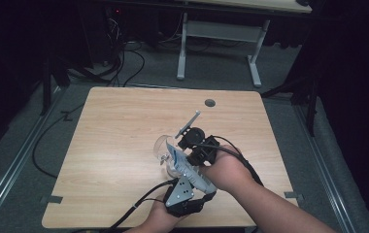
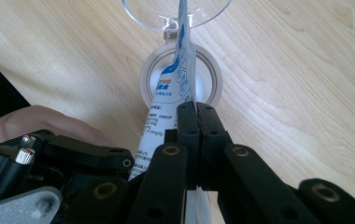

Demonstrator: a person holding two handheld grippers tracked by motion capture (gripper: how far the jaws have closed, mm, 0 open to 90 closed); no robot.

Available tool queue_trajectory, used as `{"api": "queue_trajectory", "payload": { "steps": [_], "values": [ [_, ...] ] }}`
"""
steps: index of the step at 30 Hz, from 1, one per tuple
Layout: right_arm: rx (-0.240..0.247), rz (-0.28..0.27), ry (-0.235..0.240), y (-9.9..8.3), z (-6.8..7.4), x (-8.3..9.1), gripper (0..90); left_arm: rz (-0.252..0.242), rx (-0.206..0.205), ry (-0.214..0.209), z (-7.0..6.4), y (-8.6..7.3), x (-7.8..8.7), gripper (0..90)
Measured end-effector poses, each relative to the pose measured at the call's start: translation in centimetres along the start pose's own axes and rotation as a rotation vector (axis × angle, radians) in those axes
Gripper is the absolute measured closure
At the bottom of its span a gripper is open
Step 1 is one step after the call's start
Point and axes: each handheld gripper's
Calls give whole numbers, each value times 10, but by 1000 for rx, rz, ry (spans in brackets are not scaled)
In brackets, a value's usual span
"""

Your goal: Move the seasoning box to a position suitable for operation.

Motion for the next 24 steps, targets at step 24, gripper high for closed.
{"api": "queue_trajectory", "payload": {
  "steps": [24],
  "values": [
    [-3,-2,1,0,-1,0,900,-3,-1,1,0,2,0,607]
  ]
}}
Point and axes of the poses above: each handheld gripper's, and its own axes: x roughly backward along the jaws, y roughly out of its top, z roughly to its left, and after that the axes turned 13 degrees about z, right-handed
